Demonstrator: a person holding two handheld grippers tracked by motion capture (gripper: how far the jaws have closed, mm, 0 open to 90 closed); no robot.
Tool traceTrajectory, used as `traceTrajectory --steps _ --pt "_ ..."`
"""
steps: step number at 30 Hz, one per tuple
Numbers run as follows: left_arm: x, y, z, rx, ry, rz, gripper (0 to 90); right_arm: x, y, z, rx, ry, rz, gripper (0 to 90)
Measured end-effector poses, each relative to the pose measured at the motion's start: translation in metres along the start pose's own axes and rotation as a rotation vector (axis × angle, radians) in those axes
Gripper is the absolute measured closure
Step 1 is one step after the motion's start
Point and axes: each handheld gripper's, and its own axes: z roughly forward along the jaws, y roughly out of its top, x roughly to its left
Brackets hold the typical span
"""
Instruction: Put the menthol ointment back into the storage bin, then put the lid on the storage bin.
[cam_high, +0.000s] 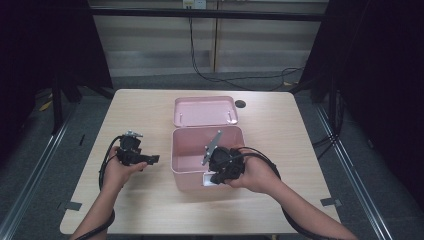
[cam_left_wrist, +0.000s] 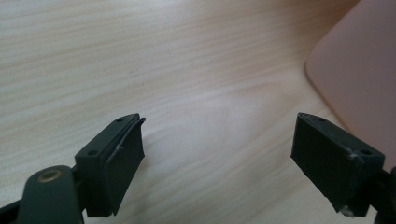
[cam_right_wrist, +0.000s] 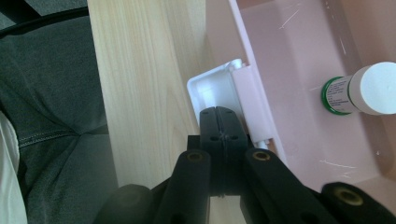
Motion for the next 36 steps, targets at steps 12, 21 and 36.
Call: traceTrajectory --steps 12,21,36 --pt "-0.002 0.044 -0.008 0.052 -0.021 -0.042 18.1 -0.001 -0.001 0.0 -0.007 0.01 0.01 90.0" --pt "0.003 0.068 -0.011 0.081 -0.011 -0.075 20.2 -0.001 -0.001 0.0 -0.009 0.014 0.019 90.0" --pt "-0.011 0.113 -0.017 0.077 0.009 -0.049 21.2 -0.005 -0.005 -0.001 -0.026 0.021 0.017 90.0"
